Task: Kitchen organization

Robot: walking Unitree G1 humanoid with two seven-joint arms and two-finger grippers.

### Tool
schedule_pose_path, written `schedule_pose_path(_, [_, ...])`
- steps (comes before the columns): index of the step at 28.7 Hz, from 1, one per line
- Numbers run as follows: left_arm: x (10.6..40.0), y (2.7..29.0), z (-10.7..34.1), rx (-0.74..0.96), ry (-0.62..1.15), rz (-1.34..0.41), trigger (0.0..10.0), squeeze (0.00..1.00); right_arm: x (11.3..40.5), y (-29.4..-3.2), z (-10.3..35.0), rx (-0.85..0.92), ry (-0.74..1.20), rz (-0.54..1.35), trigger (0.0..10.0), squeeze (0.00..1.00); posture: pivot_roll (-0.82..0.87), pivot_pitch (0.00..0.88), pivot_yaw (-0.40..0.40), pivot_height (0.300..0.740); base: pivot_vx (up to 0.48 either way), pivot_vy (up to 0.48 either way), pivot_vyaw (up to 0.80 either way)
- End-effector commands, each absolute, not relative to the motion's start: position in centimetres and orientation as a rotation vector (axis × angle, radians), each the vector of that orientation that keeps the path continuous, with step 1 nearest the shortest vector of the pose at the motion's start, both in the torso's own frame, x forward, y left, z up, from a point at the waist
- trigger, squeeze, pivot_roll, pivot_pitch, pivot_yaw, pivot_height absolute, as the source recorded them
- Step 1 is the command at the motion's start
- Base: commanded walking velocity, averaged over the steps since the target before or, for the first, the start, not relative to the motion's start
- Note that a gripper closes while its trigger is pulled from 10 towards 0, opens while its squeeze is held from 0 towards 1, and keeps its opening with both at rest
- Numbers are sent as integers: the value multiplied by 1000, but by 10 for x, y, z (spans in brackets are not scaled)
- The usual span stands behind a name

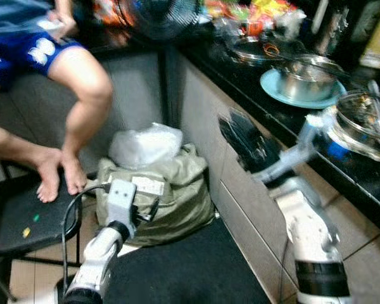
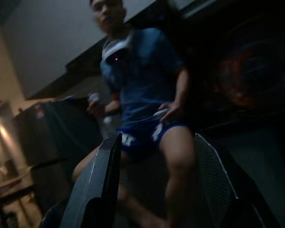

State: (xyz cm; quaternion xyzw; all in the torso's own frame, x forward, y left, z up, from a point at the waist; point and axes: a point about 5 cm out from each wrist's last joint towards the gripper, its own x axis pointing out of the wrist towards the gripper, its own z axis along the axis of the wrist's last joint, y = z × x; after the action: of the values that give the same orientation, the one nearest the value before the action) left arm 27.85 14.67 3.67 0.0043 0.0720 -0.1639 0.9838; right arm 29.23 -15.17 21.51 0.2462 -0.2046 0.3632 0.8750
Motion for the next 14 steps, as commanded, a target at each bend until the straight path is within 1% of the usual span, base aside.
schedule_pose_path(1, [276, 147, 33, 13, 165, -333, 10000, 0, 292, -158, 219, 553, -438, 722, 10000, 0, 109, 0, 17, 736, 296, 0, 0])
schedule_pose_path(5, [277, 147, 34, 13, 165, -334, 10000, 0, 292, -160, 225, 556, -451, 703, 10000, 0, 107, 0, 19, 736, 298, 0, 0])
schedule_pose_path(7, [277, 148, 34, 13, 166, -335, 10000, 0, 296, -165, 236, 543, -473, 647, 10000, 0, 107, 0, 19, 736, 296, 0, 0])
schedule_pose_path(14, [278, 147, 34, 11, 165, -338, 10000, 0, 301, -179, 243, 513, -471, 557, 10000, 0, 105, 0, 21, 736, 312, 0, 0])
